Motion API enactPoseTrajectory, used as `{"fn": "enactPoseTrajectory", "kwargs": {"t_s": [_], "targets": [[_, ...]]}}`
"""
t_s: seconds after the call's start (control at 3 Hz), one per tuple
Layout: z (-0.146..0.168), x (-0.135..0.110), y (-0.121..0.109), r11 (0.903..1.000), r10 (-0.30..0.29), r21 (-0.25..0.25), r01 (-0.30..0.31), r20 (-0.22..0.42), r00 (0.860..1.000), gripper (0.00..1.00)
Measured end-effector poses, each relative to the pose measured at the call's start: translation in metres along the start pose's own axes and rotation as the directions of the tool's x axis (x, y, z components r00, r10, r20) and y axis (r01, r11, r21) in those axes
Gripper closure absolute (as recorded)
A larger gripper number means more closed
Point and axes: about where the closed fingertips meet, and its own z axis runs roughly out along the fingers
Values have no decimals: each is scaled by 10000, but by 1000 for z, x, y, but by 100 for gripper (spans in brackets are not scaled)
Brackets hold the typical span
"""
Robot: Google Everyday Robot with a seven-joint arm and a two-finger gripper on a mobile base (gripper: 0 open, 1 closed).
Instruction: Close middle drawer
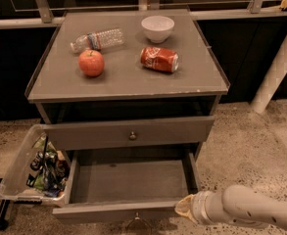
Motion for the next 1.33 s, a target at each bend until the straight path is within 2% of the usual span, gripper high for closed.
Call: {"fn": "enactPoseTrajectory", "kwargs": {"t_s": [0.33,0.67,1.0,1.33], "targets": [[13,7,5,9998,-86,-169,86,-23,10000,100],[42,12,10,9989,-244,-399,242,-34,9997,100],[54,10,10,9986,-278,-448,278,16,9996,100],[54,10,10,9986,-277,-451,278,17,9996,82]]}}
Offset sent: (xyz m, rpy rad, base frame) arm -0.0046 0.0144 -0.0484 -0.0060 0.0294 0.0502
